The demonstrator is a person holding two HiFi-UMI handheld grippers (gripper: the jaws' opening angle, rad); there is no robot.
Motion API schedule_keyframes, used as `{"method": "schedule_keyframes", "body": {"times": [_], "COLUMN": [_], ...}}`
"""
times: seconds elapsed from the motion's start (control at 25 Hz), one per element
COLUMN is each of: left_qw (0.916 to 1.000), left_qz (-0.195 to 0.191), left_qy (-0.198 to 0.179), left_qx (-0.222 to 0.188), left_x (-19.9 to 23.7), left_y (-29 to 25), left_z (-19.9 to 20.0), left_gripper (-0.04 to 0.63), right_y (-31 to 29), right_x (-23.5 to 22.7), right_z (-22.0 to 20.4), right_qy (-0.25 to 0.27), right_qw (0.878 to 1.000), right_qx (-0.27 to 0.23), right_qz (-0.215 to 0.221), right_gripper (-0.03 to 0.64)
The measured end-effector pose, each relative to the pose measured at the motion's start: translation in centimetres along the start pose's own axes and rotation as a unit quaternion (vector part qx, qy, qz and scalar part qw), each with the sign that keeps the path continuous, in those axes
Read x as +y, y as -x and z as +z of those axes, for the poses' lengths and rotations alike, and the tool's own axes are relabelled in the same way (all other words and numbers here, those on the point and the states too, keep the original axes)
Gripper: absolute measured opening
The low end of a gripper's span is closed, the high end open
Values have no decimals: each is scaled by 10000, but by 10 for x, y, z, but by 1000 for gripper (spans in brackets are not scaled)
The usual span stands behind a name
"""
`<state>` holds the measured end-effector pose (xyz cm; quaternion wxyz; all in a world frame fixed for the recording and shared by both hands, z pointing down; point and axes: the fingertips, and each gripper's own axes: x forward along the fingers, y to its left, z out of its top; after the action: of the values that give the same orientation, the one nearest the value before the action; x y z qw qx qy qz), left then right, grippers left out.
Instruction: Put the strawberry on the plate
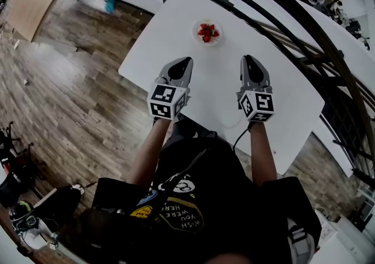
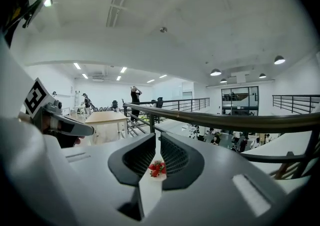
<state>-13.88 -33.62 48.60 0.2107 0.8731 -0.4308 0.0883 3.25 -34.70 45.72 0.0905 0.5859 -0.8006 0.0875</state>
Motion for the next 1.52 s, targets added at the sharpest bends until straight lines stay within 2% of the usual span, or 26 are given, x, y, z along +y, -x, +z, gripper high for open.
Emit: {"method": "schedule_keyframes", "body": {"times": [0.12,0.28,0.6,0.88,1.52], "left_qw": [9999,9993,9986,9982,9984], "left_qz": [22,-161,-328,-364,-346], "left_qy": [-24,-76,-185,-289,-238], "left_qx": [-168,-330,-362,-375,-382], "left_x": [-11,-29,-55,-65,-66], "left_y": [22,45,70,74,76], "left_z": [12,26,19,14,7], "left_gripper": [0,0,0,0,0], "right_y": [27,57,94,104,108], "right_x": [3,8,25,32,38], "right_z": [10,25,21,20,14], "right_qy": [-74,-188,-263,-292,-332], "right_qw": [9999,9992,9988,9987,9989], "right_qx": [-115,-301,-365,-398,-317], "right_qz": [-88,-194,-200,-154,-78], "right_gripper": [28,12,3,3,3]}}
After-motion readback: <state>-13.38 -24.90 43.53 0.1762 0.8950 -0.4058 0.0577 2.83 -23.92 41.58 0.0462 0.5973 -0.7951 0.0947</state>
